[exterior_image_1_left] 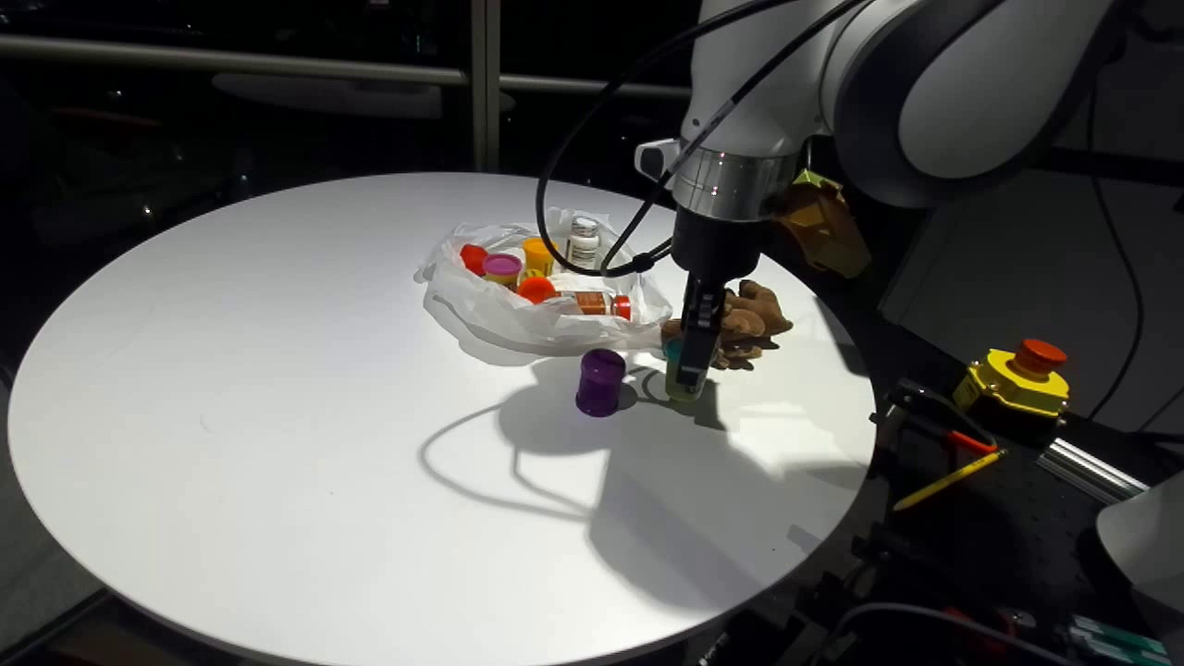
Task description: Remove all the contents from the white plastic bag one at a time and put them on the table
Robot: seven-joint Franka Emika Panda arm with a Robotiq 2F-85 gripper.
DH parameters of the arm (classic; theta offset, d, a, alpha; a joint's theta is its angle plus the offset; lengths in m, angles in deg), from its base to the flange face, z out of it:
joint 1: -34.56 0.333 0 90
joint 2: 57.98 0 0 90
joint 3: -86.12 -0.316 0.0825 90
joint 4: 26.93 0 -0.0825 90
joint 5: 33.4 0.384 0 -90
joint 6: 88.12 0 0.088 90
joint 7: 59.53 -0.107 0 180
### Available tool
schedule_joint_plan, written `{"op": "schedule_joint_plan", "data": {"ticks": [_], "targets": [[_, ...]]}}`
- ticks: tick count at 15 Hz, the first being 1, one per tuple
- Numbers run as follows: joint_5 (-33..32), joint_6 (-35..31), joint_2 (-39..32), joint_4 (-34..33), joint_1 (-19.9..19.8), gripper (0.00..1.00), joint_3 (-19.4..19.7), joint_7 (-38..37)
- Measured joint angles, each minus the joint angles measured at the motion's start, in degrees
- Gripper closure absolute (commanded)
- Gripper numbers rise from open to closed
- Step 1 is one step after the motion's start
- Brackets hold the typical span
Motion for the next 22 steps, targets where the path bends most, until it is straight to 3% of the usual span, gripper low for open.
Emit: {"op": "schedule_joint_plan", "data": {"ticks": [3, 4, 10, 15, 22], "targets": [[-0.17, -0.87, -1.39, 0.00, 0.00, 0.02, 0.89, 0.00], [-0.17, -1.02, -1.66, -0.04, 0.00, 0.00, 1.08, 0.00], [-6.45, -0.64, 1.58, -2.52, 1.60, 0.00, 3.93, -5.96], [-6.92, 4.32, 3.17, -10.79, 1.78, 0.00, 3.14, -8.35], [-5.87, 5.97, -13.22, -29.45, 0.38, 0.00, 3.82, -5.11]]}}
